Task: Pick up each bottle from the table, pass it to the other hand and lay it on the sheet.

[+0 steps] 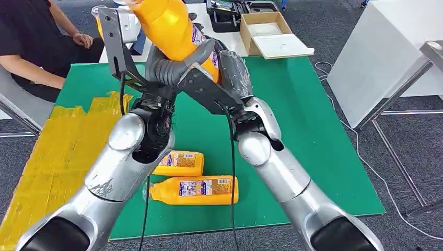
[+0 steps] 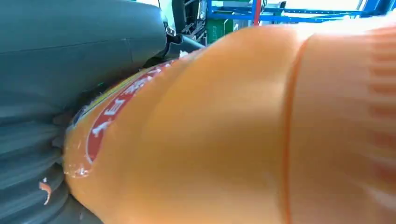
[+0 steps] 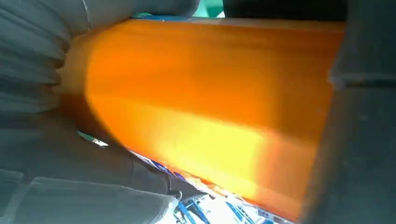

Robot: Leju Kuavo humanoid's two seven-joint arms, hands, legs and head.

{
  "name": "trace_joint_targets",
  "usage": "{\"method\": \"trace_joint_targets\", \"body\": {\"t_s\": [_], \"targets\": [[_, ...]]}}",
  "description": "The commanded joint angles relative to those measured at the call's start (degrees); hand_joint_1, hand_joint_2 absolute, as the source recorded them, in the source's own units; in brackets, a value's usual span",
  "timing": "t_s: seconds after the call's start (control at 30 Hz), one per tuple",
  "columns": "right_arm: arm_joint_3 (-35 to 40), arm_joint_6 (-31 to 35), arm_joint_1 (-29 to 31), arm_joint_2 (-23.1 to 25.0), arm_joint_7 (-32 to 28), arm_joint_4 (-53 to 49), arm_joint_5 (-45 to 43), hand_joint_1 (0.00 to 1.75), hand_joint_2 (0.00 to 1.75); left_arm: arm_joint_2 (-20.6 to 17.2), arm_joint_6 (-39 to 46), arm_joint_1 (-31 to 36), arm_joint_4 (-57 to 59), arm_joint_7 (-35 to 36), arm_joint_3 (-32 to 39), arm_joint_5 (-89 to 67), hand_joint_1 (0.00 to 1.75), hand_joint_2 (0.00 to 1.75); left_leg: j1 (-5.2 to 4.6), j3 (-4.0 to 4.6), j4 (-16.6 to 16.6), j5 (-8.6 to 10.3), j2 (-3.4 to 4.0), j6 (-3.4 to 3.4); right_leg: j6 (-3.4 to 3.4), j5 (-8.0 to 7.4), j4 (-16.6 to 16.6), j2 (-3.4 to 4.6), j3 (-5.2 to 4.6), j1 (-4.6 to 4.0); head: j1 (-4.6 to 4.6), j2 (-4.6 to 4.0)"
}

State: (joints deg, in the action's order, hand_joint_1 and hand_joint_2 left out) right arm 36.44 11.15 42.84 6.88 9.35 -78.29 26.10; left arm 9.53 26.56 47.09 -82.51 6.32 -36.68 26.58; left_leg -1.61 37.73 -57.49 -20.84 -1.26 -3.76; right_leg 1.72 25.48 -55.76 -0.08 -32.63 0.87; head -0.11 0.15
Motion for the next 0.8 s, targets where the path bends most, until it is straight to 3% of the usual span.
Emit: {"method": "trace_joint_targets", "body": {"t_s": [0.03,0.07,0.1,0.13,0.17,0.2,0.8], "targets": [[2.9,-2.1,1.0,1.6,-1.6,5.8,1.3,1.75,1.75,1.3,-2.2,5.1,6.3,-0.2,-2.5,0.3,1.75,1.75,0.09,-0.23,0.0,-0.1,0.05,0.29,-0.11,0.08,0.1,-0.02,0.29,-0.09,0.0,0.0],[2.9,-2.1,1.0,1.6,-1.6,5.8,1.3,1.75,1.75,1.3,-2.2,5.2,6.3,-0.2,-2.5,0.3,1.75,1.75,0.1,-0.28,0.0,-0.13,0.06,0.34,-0.12,0.1,0.1,-0.02,0.35,-0.1,0.0,0.0],[2.4,-1.6,0.8,1.4,-3.7,5.9,1.3,0.58,1.75,1.5,-2.8,5.1,6.7,-0.5,-2.2,0.2,1.75,1.75,0.09,-0.2,0.0,-0.1,0.05,0.27,-0.1,0.07,0.0,-0.02,0.25,-0.09,0.0,0.0],[2.3,-2.1,1.1,1.2,-4.4,6.5,1.4,0.0,0.0,1.6,-3.1,5.2,7.0,-0.6,-2.2,0.1,1.75,1.75,0.09,-0.22,0.0,-0.1,0.04,0.29,-0.1,0.08,0.0,-0.03,0.27,-0.08,0.0,0.0],[2.3,-2.1,1.1,1.2,-4.4,6.5,1.4,0.0,0.0,1.6,-3.1,5.2,7.0,-0.6,-2.2,0.1,1.75,1.75,0.13,-0.49,-0.1,-0.22,0.13,0.5,-0.18,0.17,0.1,0.01,0.57,-0.12,-0.02,0.0],[2.2,-2.1,1.0,1.1,-4.4,6.5,1.4,0.0,0.0,1.5,-3.2,5.1,7.0,-0.6,-2.2,0.2,1.75,1.75,0.07,-0.11,0.0,-0.05,0.02,0.19,-0.07,0.03,0.0,-0.03,0.15,-0.07,0.0,0.0],[1.3,-4.3,1.1,1.4,-5.4,9.0,3.4,0.0,0.0,1.4,-4.9,5.9,9.6,-2.1,-0.8,0.1,1.75,1.75,0.1,-0.28,-0.1,-0.15,0.1,0.35,-0.12,0.11,0.0,0.01,0.33,-0.09,0.0,0.0]]}}
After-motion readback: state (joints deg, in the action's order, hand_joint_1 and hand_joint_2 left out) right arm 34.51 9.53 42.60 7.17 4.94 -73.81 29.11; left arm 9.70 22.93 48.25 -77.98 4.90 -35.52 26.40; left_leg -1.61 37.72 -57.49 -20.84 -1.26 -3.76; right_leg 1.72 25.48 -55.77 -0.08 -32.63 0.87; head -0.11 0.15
